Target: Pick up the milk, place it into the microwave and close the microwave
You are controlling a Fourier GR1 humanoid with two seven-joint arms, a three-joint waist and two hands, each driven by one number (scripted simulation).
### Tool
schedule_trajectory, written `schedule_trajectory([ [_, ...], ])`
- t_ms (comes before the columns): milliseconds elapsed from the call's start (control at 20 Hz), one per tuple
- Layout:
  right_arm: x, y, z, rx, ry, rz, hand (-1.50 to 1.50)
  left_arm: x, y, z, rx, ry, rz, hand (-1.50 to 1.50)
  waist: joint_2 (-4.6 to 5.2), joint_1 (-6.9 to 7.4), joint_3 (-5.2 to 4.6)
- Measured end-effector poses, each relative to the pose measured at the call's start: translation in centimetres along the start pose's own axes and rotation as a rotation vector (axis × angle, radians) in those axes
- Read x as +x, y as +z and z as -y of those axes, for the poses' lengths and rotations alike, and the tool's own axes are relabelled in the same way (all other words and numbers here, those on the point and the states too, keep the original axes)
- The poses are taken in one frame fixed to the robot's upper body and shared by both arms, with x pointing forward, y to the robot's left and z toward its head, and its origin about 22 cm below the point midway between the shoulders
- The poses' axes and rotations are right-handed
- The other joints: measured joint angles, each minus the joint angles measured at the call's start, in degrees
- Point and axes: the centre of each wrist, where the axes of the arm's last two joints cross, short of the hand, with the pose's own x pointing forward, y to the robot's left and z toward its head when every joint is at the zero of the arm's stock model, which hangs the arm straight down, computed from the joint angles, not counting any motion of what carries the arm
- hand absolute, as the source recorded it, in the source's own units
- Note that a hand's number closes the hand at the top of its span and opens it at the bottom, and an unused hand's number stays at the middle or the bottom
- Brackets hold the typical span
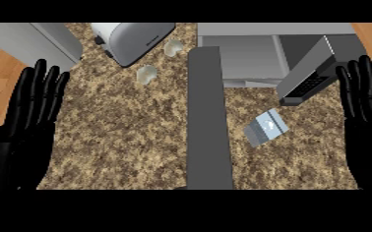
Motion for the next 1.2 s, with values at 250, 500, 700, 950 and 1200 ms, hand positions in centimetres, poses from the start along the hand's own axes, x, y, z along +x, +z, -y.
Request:
schedule_trajectory([
  [250, 0.2, 1.4, -1.1, -0.025, 0.035, -0.031, -1.5, -1.0, -0.5, -0.3, -0.027, -0.015, -0.002, -1.5, -1.0, -0.11, -0.84],
  [500, 1.1, 3.0, -2.6, -0.02, 0.0, -0.132, -1.5, -3.0, -0.5, 0.4, -0.02, 0.095, -0.088, -1.5, -1.29, -0.34, -1.11],
  [700, 1.8, 5.0, -3.5, -0.024, -0.021, -0.181, -1.5, -4.2, 0.4, 2.2, -0.012, 0.144, -0.124, -1.5, -1.4, -0.32, -1.15],
  [950, 1.4, 8.2, -3.7, -0.028, -0.018, -0.231, -1.5, -5.4, 2.4, 4.7, -0.014, 0.17, -0.145, -1.5, -1.49, -0.37, -1.16],
  [1200, -0.5, 11.0, -3.4, -0.043, 0.004, -0.265, -1.5, -5.7, 4.0, 6.3, -0.013, 0.18, -0.148, -1.5, -1.49, -0.29, -1.15],
])
